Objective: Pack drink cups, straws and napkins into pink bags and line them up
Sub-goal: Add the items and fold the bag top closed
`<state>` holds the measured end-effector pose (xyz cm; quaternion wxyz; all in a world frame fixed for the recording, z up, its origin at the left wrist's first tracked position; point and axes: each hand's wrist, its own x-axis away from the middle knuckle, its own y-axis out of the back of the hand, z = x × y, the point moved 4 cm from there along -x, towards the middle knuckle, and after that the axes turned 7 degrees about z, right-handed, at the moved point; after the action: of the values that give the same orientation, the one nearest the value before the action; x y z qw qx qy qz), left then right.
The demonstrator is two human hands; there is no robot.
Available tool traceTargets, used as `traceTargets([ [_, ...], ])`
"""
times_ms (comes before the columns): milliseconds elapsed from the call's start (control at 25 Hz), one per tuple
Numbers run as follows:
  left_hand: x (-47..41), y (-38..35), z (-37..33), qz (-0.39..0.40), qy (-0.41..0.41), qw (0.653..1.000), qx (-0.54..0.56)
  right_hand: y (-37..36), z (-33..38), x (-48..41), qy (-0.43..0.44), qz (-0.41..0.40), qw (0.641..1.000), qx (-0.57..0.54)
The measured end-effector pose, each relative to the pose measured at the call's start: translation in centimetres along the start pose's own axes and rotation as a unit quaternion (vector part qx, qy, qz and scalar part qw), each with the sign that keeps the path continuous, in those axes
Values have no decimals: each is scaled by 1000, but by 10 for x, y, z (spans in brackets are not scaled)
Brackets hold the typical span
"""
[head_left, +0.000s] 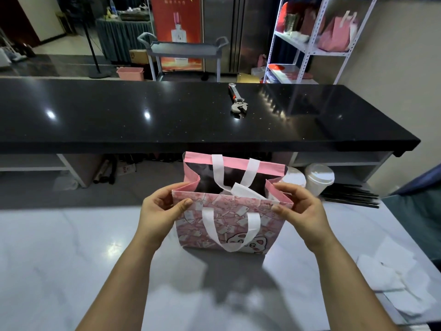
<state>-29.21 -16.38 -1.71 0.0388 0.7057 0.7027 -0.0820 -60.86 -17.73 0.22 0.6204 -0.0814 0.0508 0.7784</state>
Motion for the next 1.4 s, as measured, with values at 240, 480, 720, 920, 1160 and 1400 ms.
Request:
traceTargets([
  [240, 4, 10, -7, -9, -18, 1000, -11, -6, 64, -59, 106, 21, 921, 376],
  [480, 3, 11, -12, -3, -7, 999, -32, -56, 56, -94, 110, 245, 617, 740],
  [720, 5, 10, -14, -2, 10, 999, -37, -50, 74, -106, 133, 246, 775, 567],
  [920, 6, 9, -18, -4, 13, 999, -38, -55, 58, -105, 124, 308, 567, 754],
  [1160, 10, 9, -15, -6, 11, 1000, -29, -37, 88, -114, 50, 185, 900, 391],
  [1400, 10, 11, -7, -8, -5, 1000, -7, 27, 50, -41, 28, 17, 993, 112],
])
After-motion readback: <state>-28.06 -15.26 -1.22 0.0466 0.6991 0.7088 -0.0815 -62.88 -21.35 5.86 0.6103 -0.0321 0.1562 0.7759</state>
